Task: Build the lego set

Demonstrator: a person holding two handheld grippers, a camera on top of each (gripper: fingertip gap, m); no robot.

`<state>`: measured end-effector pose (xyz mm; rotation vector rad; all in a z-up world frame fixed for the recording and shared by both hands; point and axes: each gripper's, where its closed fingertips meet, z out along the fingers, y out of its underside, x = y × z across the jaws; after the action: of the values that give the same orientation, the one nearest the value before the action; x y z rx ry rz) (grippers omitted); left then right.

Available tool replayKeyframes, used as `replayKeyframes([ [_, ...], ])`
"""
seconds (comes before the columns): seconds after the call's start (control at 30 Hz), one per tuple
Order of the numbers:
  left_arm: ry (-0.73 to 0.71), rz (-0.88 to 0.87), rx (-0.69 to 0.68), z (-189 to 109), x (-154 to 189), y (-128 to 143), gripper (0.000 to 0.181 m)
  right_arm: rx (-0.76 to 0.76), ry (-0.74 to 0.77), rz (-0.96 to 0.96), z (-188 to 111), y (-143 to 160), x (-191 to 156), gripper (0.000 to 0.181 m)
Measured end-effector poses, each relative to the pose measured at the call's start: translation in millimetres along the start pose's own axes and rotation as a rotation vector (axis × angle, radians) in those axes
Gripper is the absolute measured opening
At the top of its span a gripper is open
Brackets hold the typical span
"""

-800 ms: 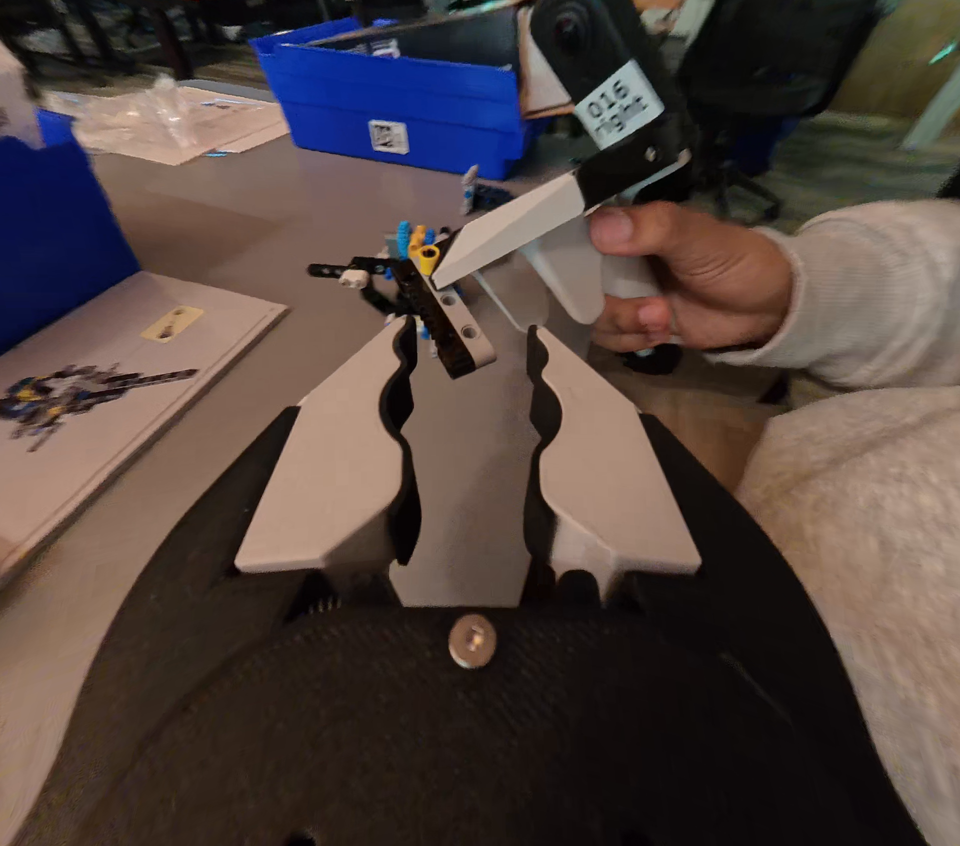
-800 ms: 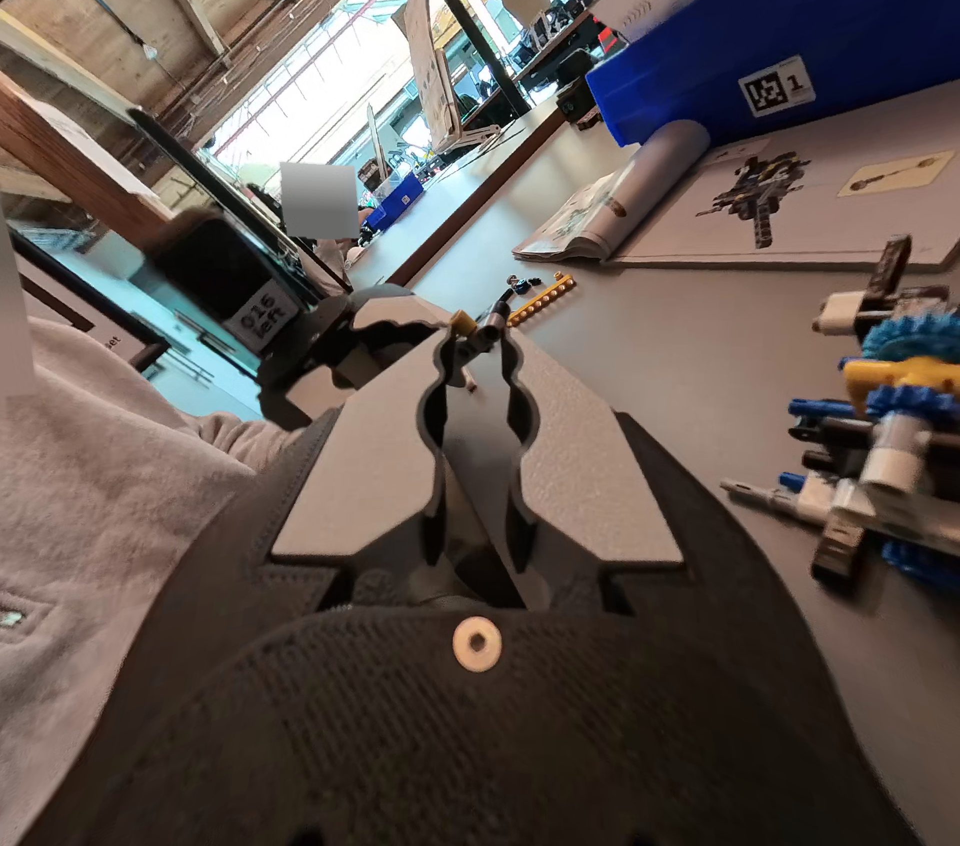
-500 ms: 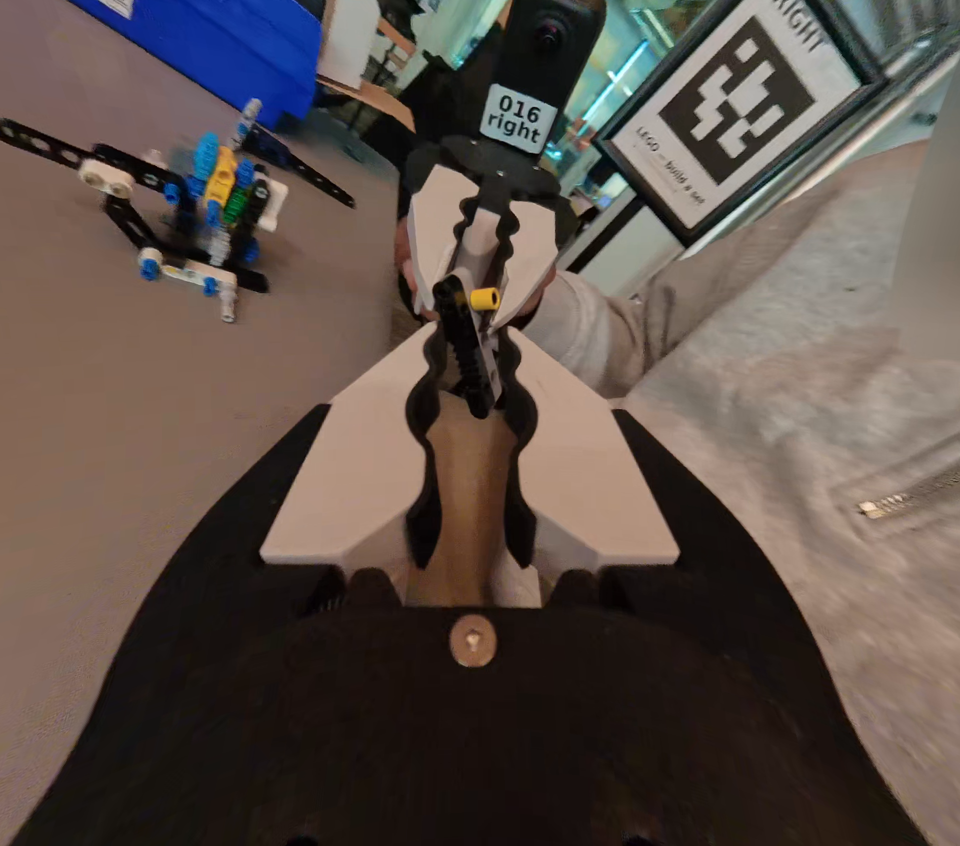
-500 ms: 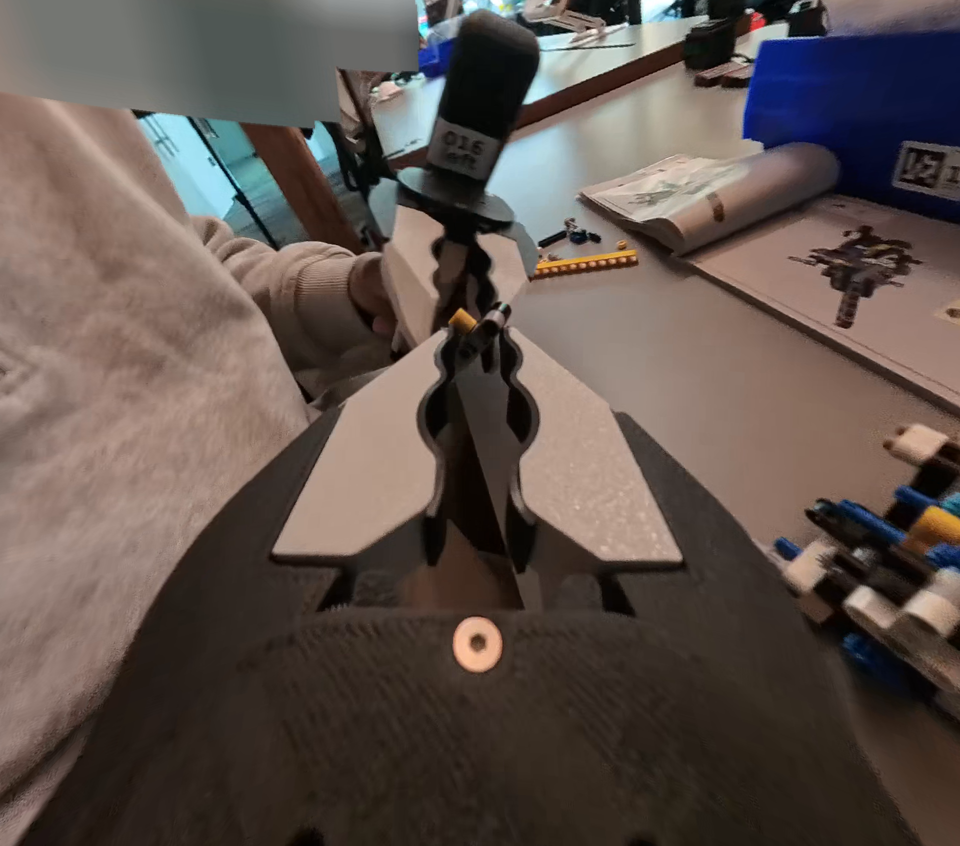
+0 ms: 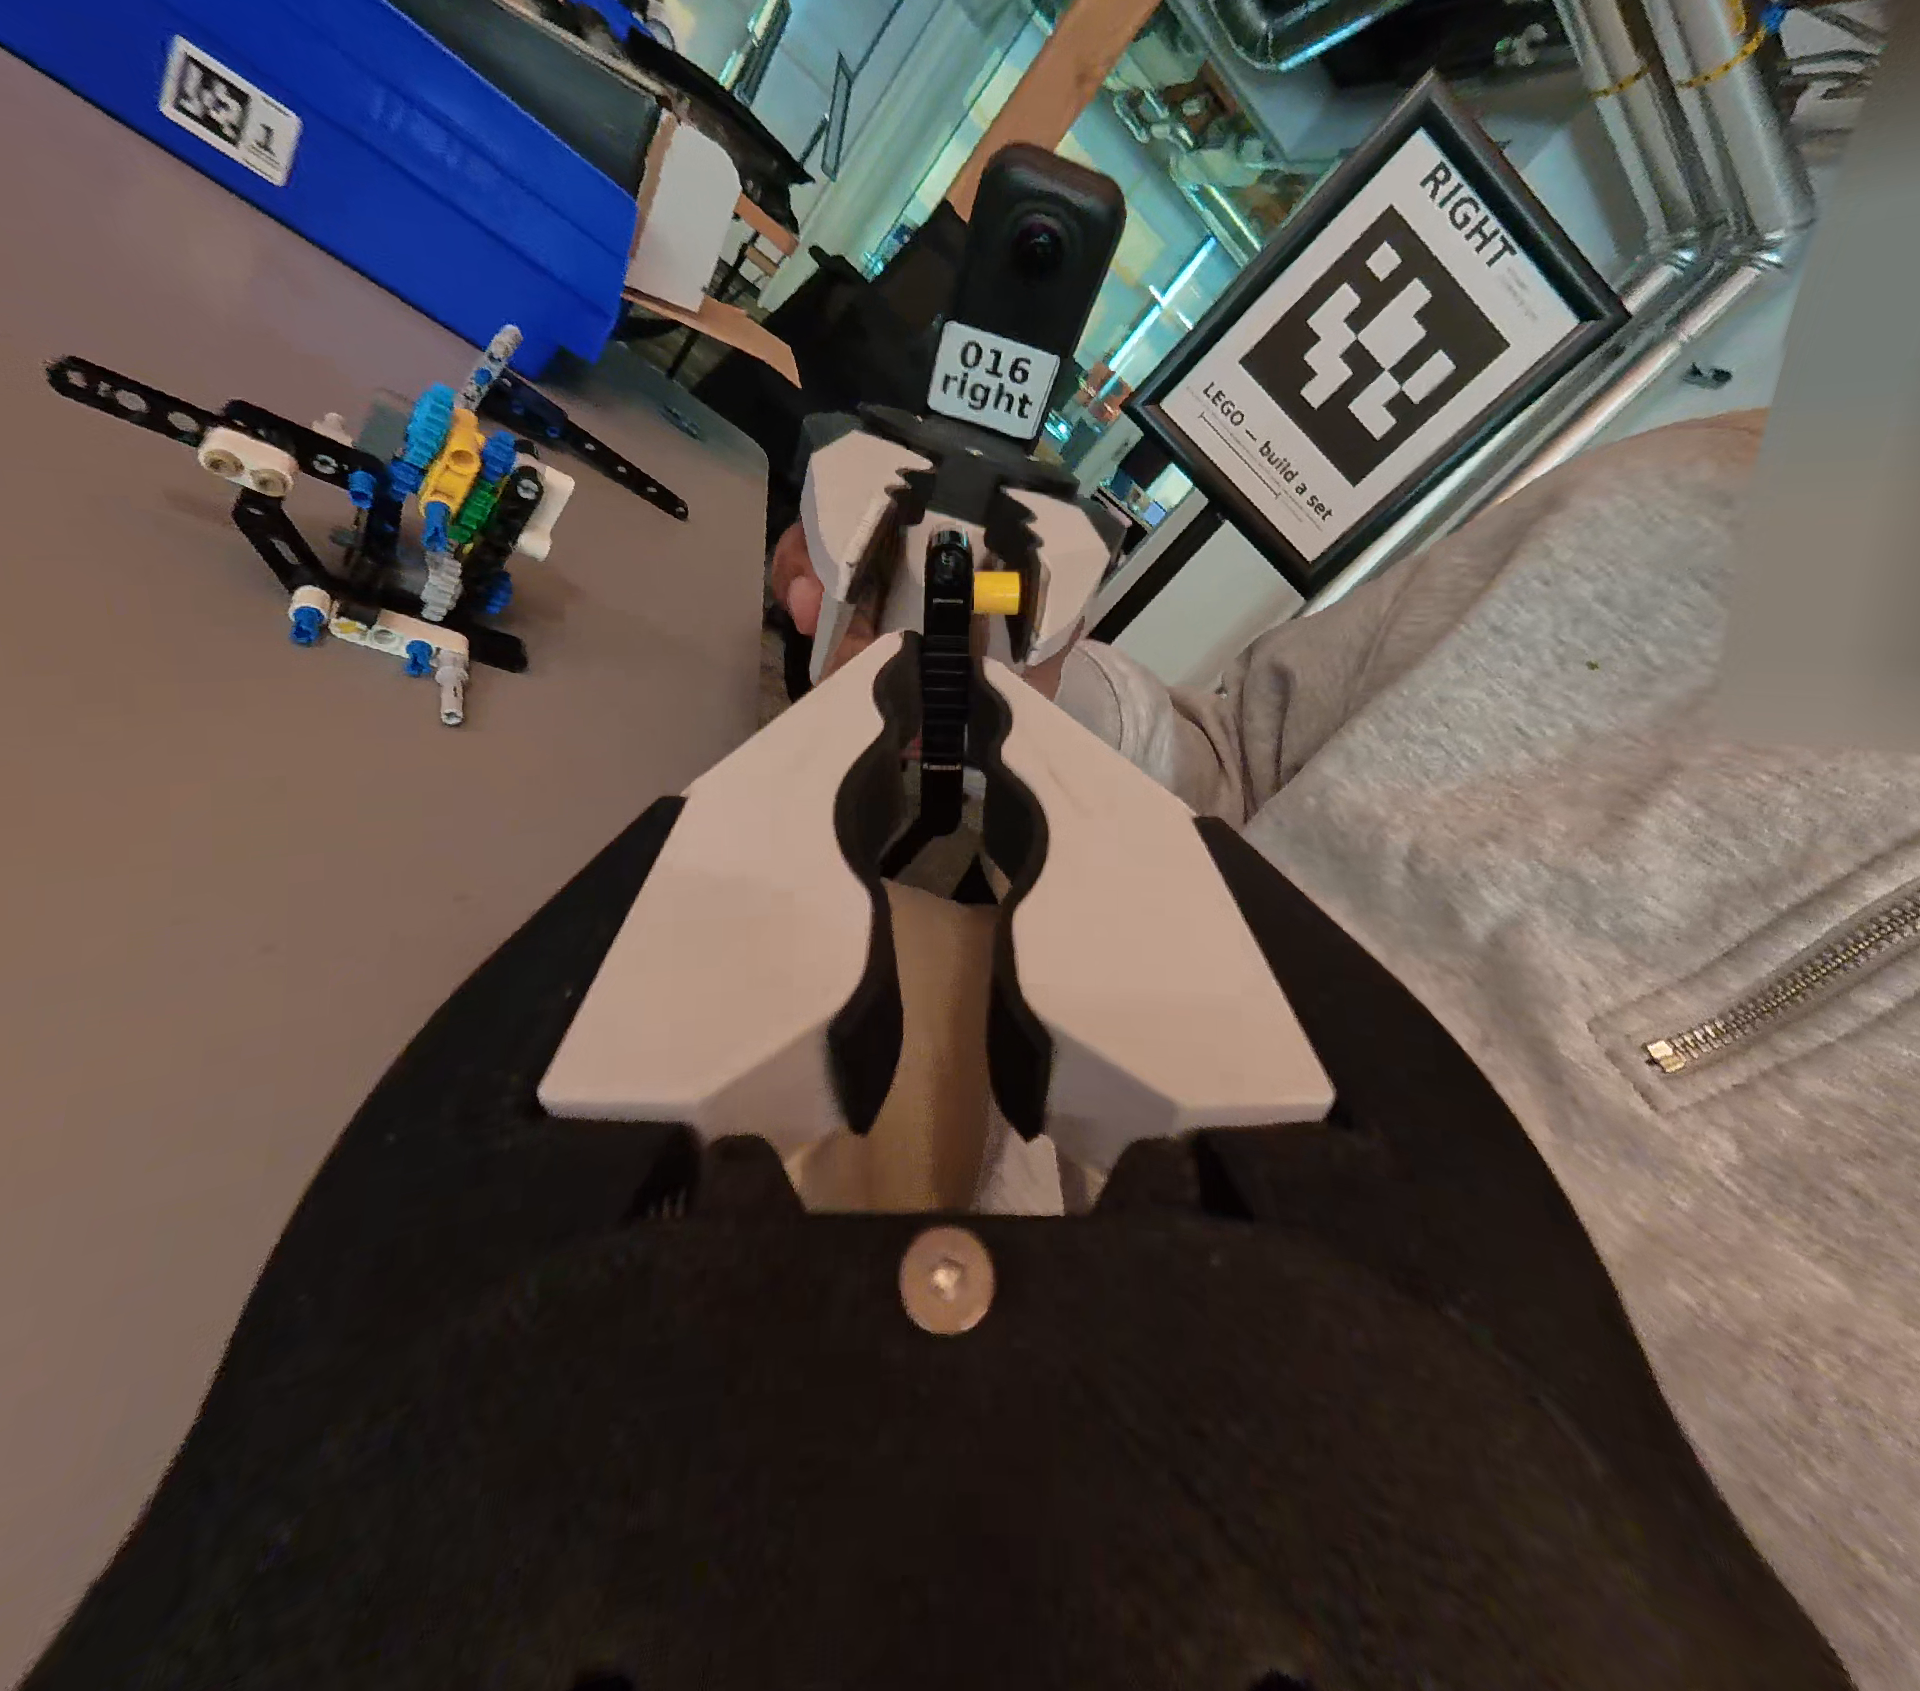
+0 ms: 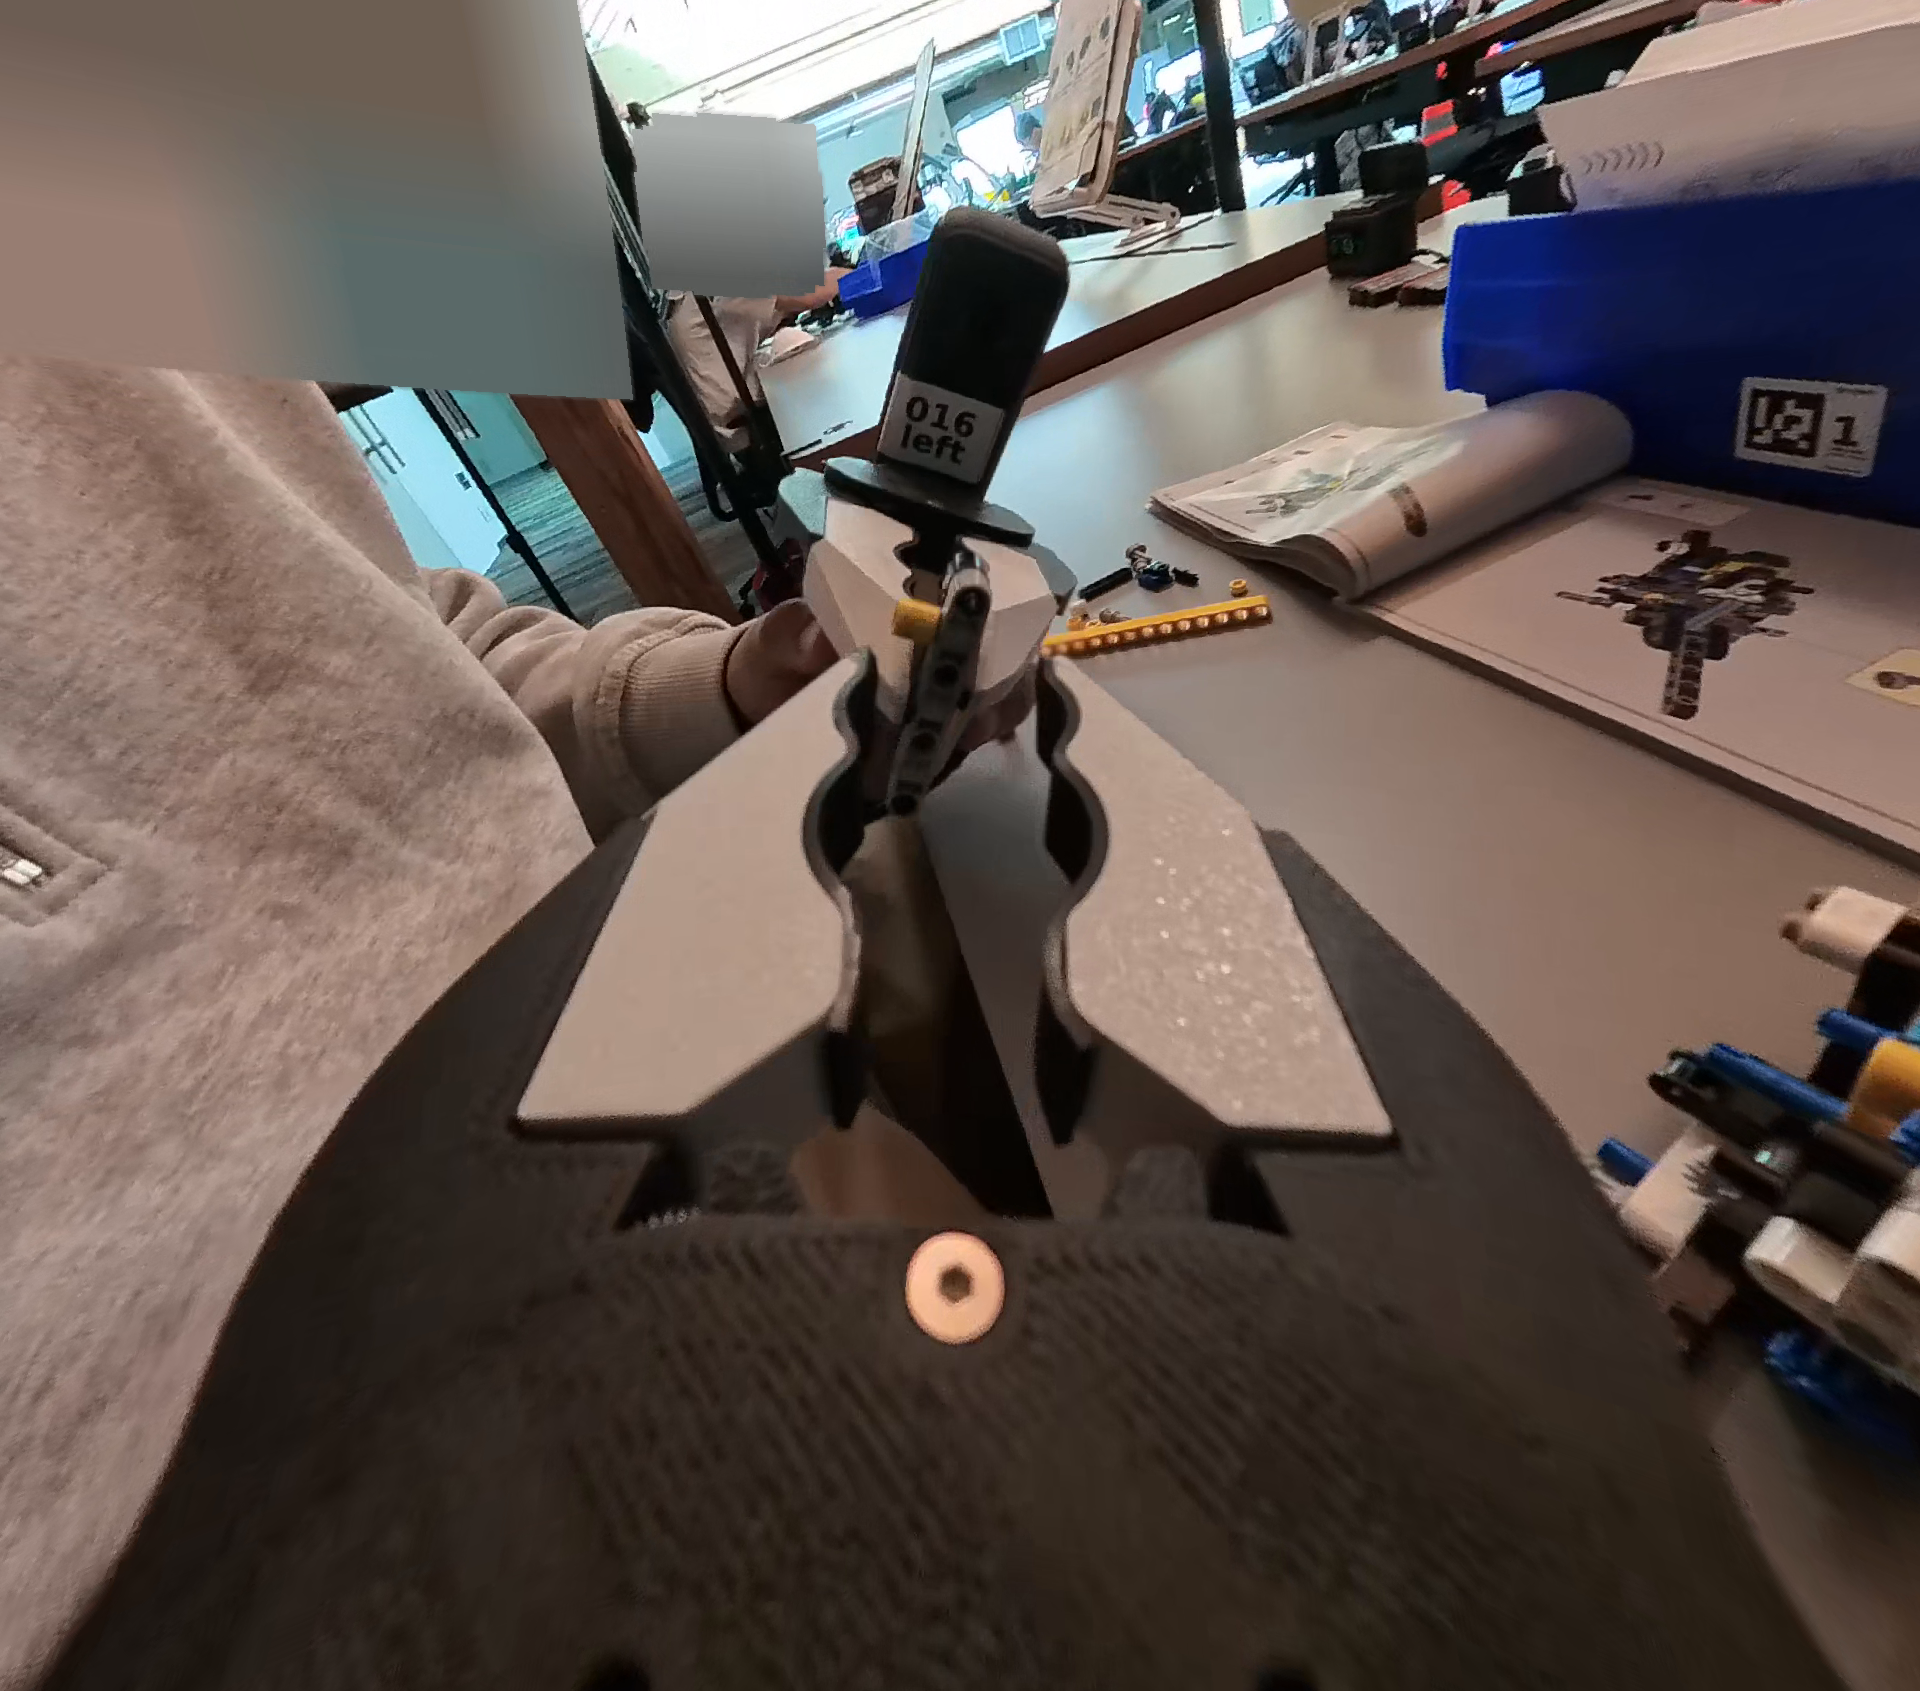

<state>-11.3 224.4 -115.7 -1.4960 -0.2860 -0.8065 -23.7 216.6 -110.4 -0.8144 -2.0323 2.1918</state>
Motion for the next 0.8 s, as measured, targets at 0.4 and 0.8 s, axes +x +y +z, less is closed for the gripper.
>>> replayKeyframes([
  [0.4, -0.169, 0.087, 0.258, -9, -9, -29, 0.003, 0.011, 0.059, 0.066, 17, 6, 6, 0.017],
  [0.8, -0.042, 0.032, 0.136, 5, 2, -11, 0.007, -0.124, -0.029, -0.015, -12, 9, -1, 0.006],
])
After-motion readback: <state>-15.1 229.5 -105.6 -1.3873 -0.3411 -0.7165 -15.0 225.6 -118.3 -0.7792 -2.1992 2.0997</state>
